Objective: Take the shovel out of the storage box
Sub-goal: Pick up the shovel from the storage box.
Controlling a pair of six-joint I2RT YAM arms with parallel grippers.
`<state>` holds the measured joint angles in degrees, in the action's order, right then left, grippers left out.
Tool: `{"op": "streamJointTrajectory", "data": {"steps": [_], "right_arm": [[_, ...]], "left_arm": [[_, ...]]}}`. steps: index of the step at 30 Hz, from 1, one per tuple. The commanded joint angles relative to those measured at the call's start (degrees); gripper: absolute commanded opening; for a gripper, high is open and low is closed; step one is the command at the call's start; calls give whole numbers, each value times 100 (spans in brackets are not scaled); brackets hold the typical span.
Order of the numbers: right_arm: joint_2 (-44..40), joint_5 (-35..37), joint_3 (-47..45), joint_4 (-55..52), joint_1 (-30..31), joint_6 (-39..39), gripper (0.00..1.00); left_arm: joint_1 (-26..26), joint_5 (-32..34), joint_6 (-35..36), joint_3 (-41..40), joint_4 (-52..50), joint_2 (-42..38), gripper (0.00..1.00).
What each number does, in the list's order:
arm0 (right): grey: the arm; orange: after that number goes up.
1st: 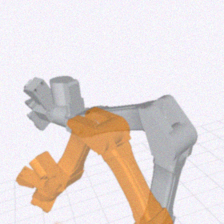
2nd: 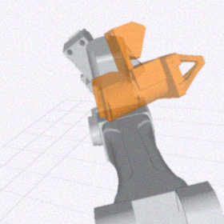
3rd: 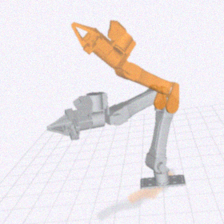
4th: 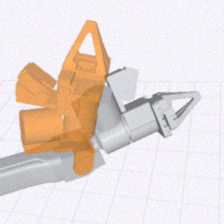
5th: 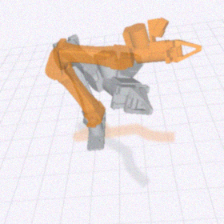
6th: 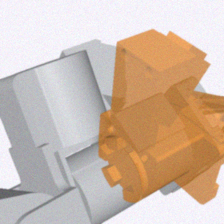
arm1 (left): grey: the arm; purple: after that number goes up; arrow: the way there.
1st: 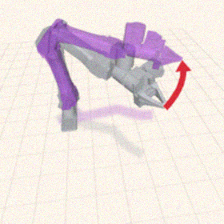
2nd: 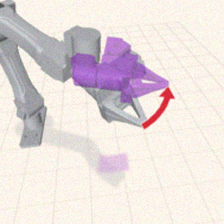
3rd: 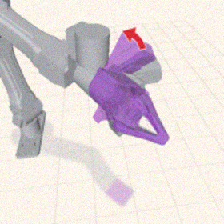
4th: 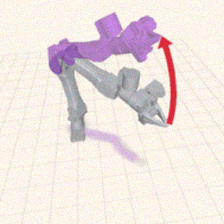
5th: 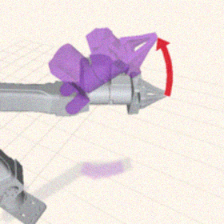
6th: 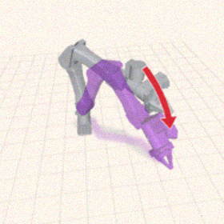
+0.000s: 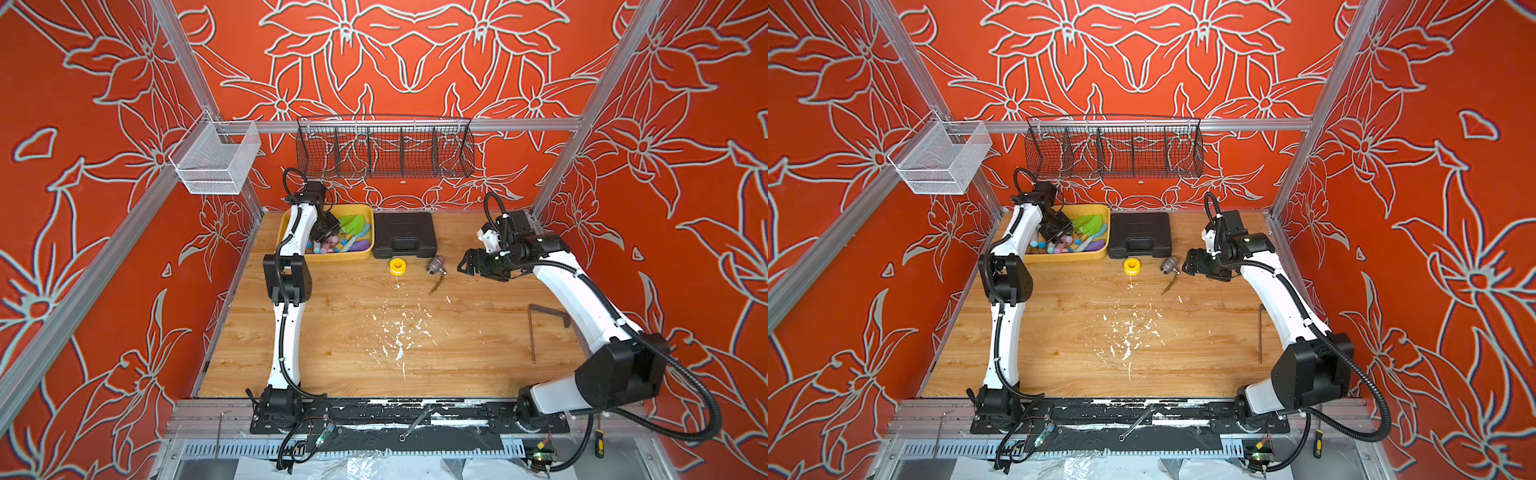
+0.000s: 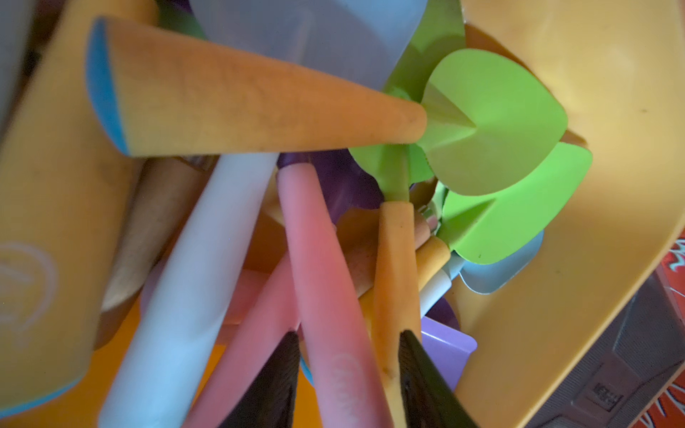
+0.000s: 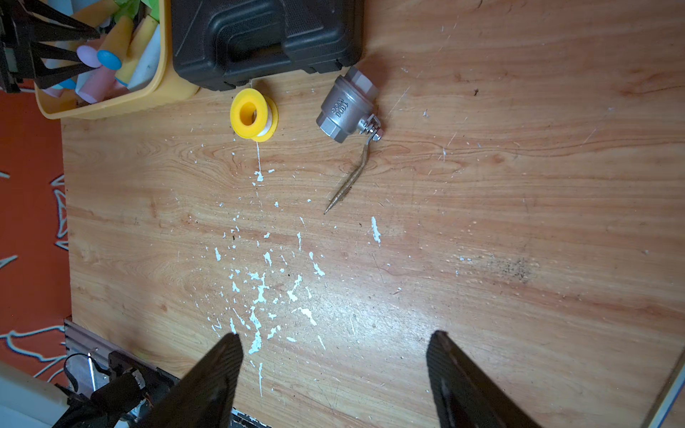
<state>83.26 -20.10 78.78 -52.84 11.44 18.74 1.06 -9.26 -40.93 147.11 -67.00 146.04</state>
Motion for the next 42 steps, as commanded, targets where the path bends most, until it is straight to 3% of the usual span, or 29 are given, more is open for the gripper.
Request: {"op": "streamJointTrajectory", "data": {"steps": [1,9,12,22,28,33,42], "right_arm": [[132,-73,27,4,65,101,81],[286,-104,125,41,86,112,79],[356,-121,174,57,100,112,78],[498,-188,267,48,103,94,77],[520,-230,278,-7,111,76,76],[501,-224,265,18,108,103,76],[492,-262,199,122,119,203,75]], "left_arm": [[12,-119,138,20,-371,283,43],[9,89,659,-46,-847,354,35],[12,146,739,-35,-940,339,27],[35,785,1017,-443,-619,-547,16],[70,673,1167,-410,-674,-656,0],[62,662,1400,-770,-628,-1178,0],[16,614,1719,-2175,-127,-2593,0]]}}
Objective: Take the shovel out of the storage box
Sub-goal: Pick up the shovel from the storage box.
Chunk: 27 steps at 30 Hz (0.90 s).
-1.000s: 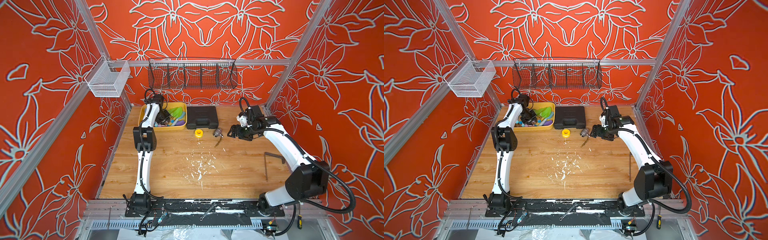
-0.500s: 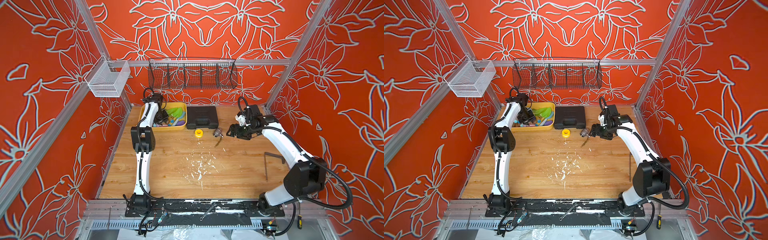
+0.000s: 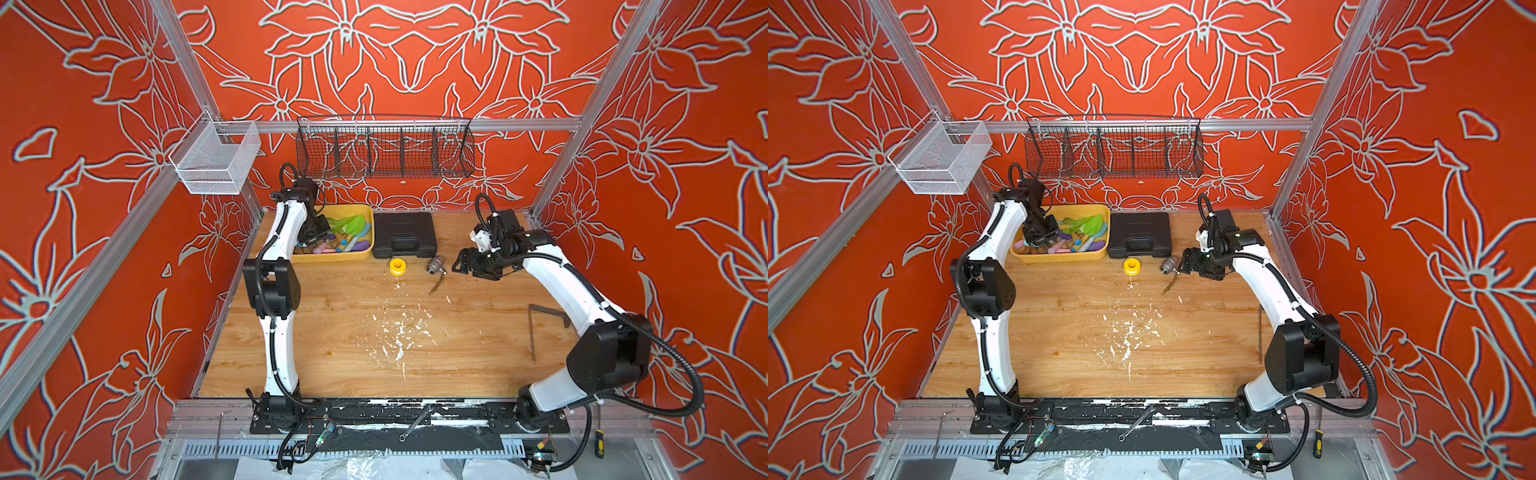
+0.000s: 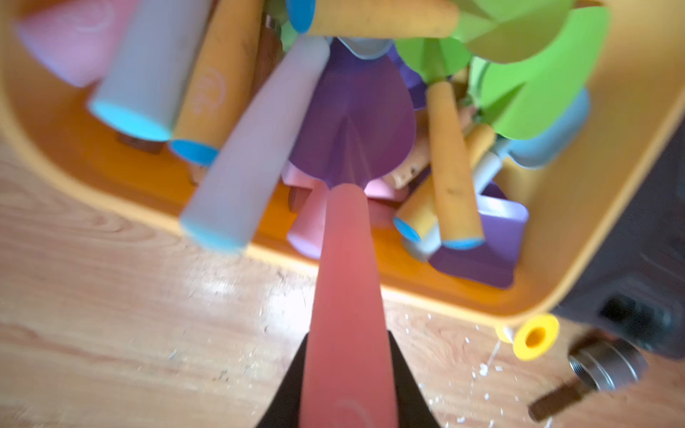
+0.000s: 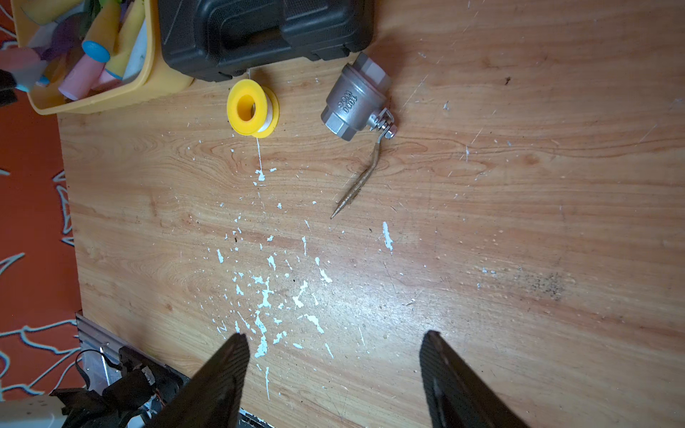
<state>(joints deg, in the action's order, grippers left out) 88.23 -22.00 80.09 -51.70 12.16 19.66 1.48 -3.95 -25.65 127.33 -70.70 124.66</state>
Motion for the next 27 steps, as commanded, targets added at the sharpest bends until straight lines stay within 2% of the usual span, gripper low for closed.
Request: {"op": "streamJointTrajectory", "data": {"steps": [1,12,17,27], "right_arm": [[8,-93,68,29,46,132,75],[185,-310,182,327,134,443,73],[299,-645,278,1025,258,1207,71],[810,-1382,877,2481,769,2972,67]], "left_arm": [[-39,72,224,-284,254,-571,0],[-232,-232,357,-1340,599,-1700,0],[-869,-236,571,-2180,1269,-2319,0],[-2446,411,399,-3933,2955,-3726,0]]}}
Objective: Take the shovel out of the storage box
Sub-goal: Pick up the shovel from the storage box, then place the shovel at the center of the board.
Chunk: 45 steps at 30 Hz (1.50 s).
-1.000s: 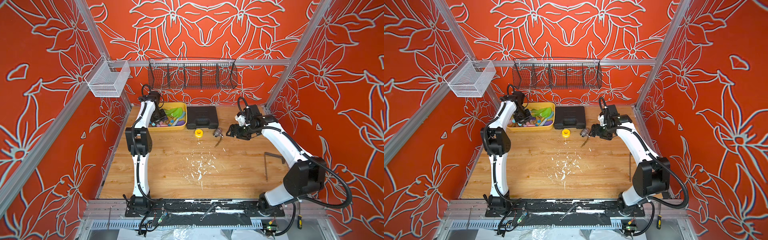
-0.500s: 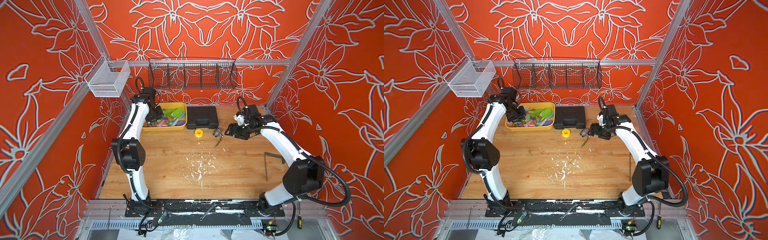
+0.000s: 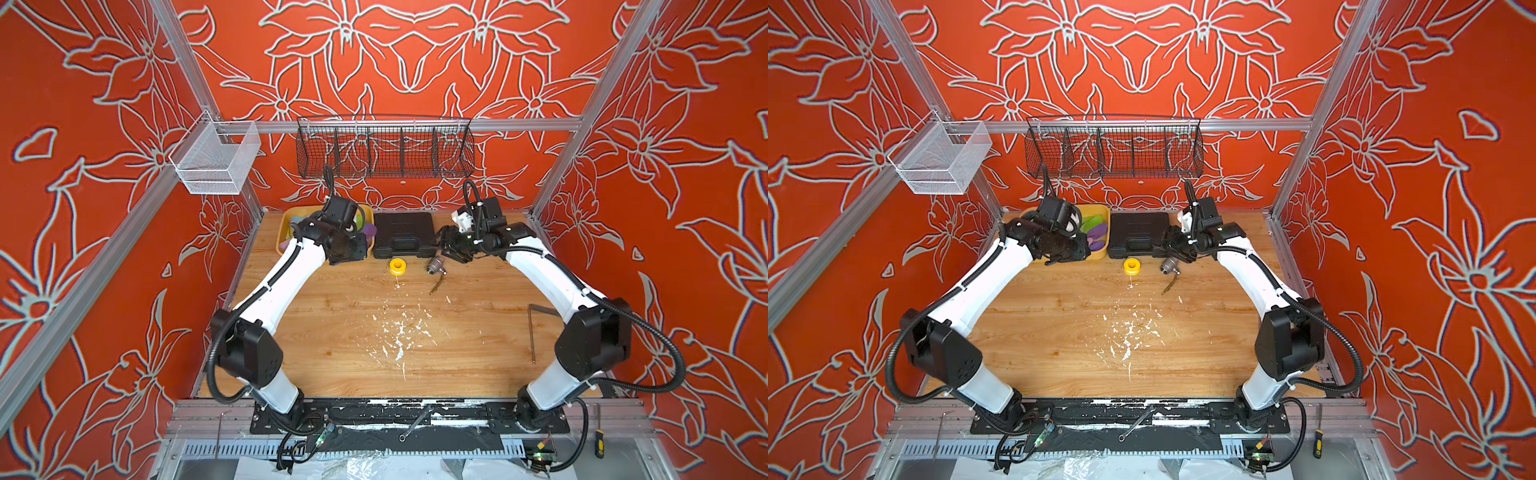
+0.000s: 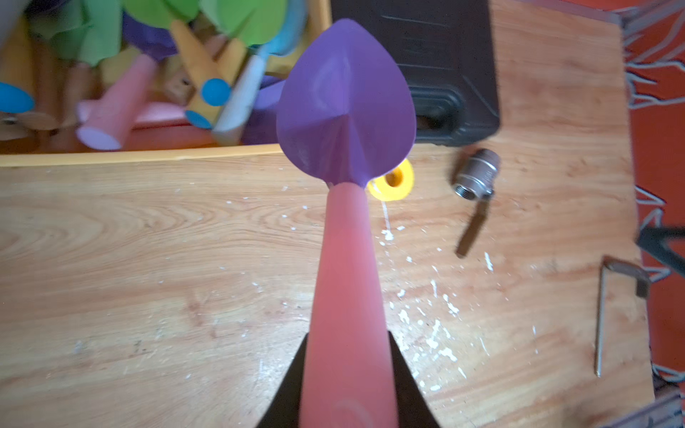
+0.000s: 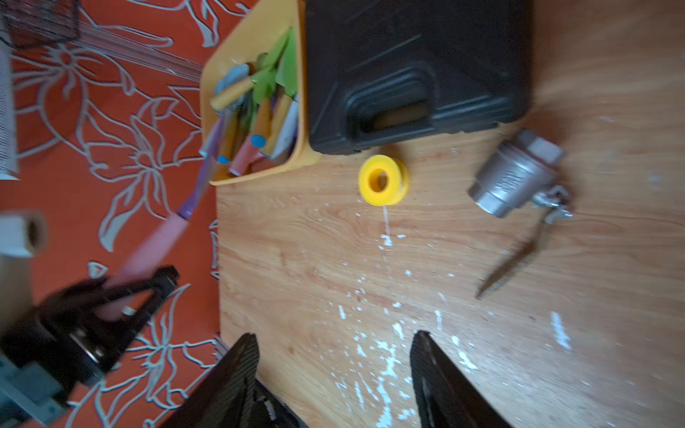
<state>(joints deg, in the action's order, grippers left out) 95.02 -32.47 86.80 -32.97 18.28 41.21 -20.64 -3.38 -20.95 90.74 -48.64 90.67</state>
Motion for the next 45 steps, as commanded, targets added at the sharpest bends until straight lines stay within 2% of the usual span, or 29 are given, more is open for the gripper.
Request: {"op": "streamJointTrajectory", "data": {"steps": [1,9,15,19,27,33,38,41,42,43,44,45], "right_arm": [[176,-379,247,726,225,969,67],[530,-525,318,1801,782,2163,66],[810,-511,520,1839,1077,2348,64],[908,-528,529,1891,1170,2494,59],[949,-471,665,1296,1215,2348,40],[1057,-504,743,1219,1216,2331,17],[1158,-497,995,834,1213,1986,0],[1184,-574,938,807,1179,1865,0],[1184,-569,927,759,1167,1775,0],[1176,-568,935,684,1145,1674,0],[1160,-560,942,611,1122,1558,0],[1144,-539,957,479,1075,1418,0]], "left_arm": [[-384,451,-100,-378,866,-411,0],[-1199,910,-314,-592,1428,-484,0],[-1449,1073,-403,-447,1496,-217,0],[-1561,1166,-393,-344,1546,-51,0],[-1626,1454,-455,-247,1514,186,0],[-1653,1287,-478,-294,1700,264,0],[-1653,1066,-555,-478,1971,237,0],[-1653,947,-576,-575,2136,166,0],[-1647,900,-586,-573,2148,149,3],[-1638,811,-590,-574,2157,133,16],[-1622,717,-586,-566,2157,112,31],[-1598,613,-619,-566,2142,72,52]]}}
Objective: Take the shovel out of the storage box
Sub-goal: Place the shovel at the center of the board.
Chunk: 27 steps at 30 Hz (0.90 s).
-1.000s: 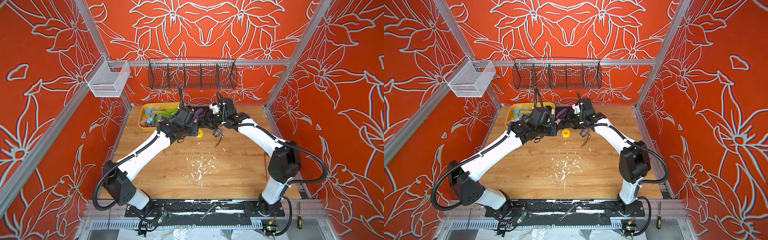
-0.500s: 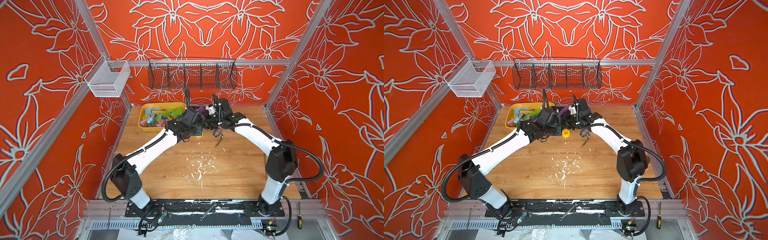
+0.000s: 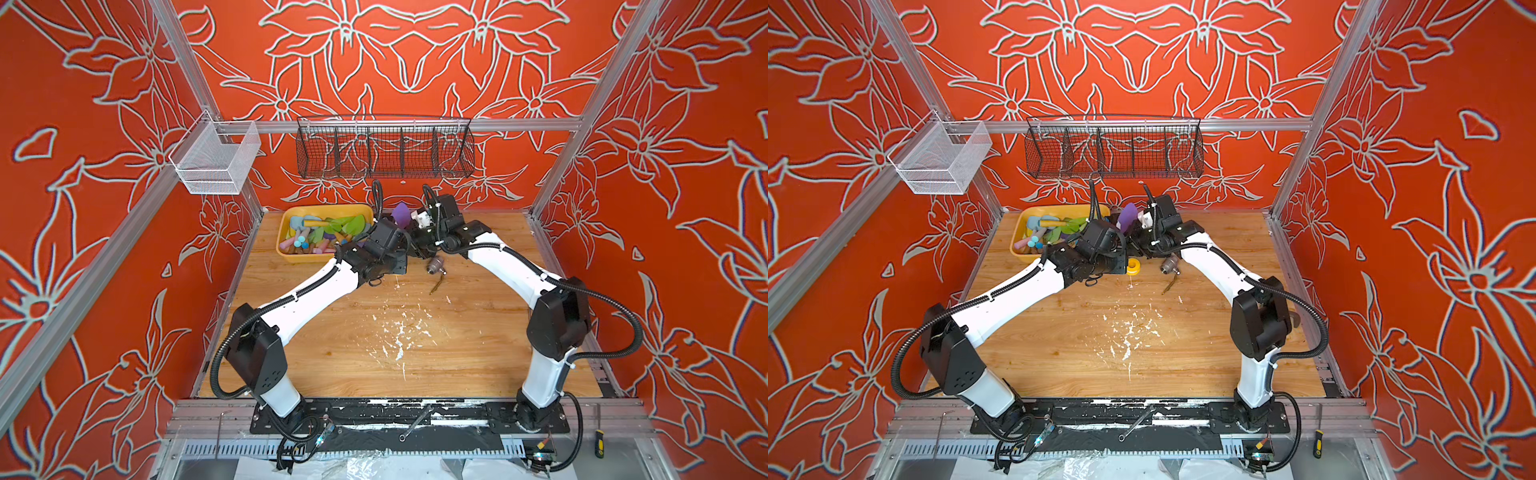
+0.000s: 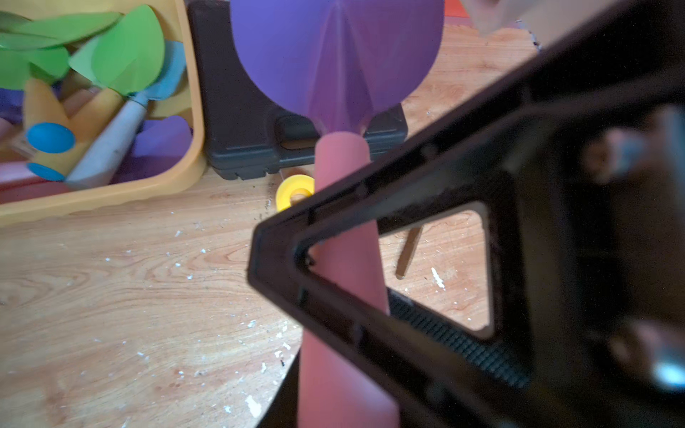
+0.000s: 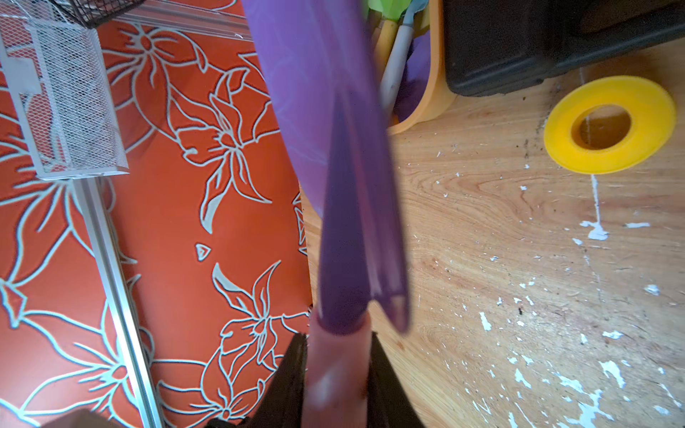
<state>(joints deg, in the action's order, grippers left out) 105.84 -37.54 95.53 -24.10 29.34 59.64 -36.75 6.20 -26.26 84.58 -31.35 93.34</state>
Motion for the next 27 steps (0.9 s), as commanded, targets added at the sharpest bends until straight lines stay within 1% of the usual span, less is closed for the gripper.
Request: {"op": "streamJointTrajectory", "data": {"steps": [1,3,6,9,12,15,18,21,24,27], "right_arm": [[36,14,74,-534,-89,-605,0],[-60,54,-57,-636,-254,-836,0],[-213,-53,-421,-510,-622,-1042,0],[-273,-76,-549,-693,-1034,-1586,0],[-153,-164,-537,-1075,-1537,-2251,0],[107,-87,-428,-1372,-2000,-3095,0],[767,122,185,-1917,-2376,-3856,0],[1543,181,950,-2260,-2545,-4329,0],[2300,375,1795,-2567,-2552,-4588,0],[2890,558,2360,-2545,-2548,-4591,0]], "left_arm": [[50,-453,-115,28,409,-248,62],[173,-801,-175,-121,528,-430,72],[433,-1448,-308,-421,719,-760,79],[656,-1829,-347,-653,730,-1139,80],[862,-1956,-344,-761,535,-1472,82],[1134,-2076,-390,-888,420,-1761,83],[1415,-2262,-461,-1002,398,-1906,83],[1502,-2255,-400,-908,211,-1903,83],[1532,-2270,-388,-807,56,-1858,83],[1557,-2207,-455,-807,8,-1882,83]]}}
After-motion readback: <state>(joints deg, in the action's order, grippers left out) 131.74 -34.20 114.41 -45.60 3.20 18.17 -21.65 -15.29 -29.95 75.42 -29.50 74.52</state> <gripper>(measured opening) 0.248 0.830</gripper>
